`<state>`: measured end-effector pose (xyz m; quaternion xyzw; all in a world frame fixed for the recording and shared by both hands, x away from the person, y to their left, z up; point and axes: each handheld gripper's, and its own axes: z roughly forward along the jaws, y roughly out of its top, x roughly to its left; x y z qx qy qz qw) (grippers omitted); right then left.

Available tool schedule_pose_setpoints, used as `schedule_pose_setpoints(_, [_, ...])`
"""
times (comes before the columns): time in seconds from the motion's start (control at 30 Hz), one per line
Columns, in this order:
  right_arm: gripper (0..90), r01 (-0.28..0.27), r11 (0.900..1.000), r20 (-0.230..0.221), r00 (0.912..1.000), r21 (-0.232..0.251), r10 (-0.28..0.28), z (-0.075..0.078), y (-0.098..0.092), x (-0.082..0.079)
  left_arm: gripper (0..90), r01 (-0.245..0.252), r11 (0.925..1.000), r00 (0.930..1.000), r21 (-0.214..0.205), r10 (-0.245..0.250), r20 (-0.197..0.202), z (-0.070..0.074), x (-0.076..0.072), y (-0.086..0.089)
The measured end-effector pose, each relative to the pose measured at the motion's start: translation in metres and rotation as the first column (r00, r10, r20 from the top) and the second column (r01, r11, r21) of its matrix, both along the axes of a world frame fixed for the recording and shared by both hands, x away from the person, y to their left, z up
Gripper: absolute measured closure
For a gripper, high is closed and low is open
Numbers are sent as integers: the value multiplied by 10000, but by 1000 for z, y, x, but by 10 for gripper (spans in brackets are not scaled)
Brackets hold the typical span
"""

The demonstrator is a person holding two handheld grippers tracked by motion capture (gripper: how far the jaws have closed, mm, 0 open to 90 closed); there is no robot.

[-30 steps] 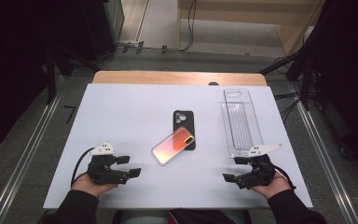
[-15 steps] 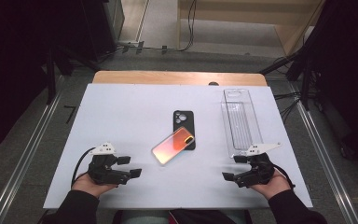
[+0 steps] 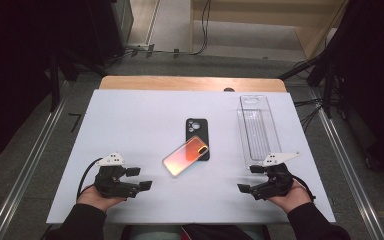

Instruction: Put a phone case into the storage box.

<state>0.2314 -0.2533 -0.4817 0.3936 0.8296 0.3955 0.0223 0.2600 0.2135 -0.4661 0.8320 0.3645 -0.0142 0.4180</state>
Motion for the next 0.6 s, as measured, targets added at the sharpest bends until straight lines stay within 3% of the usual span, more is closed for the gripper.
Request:
schedule_pose_setpoints(0.43, [113, -12, 9999, -79, 10000, 150, 13, 0, -1, -1, 248, 275, 9996, 9993, -75, -273, 256, 2, -2, -5])
schedule_pose_setpoints(0.53, [114, -22, 9999, -83, 10000, 151, 23, 0, -1, -2, 208, 313, 9995, 9991, -78, -310, 293, 2, 0, -6])
schedule_pose_setpoints(0.6, [114, -30, 9999, -82, 10000, 143, 32, 0, -1, -2, 3, -77, 9999, 10000, 97, 78, -52, 0, 3, -7])
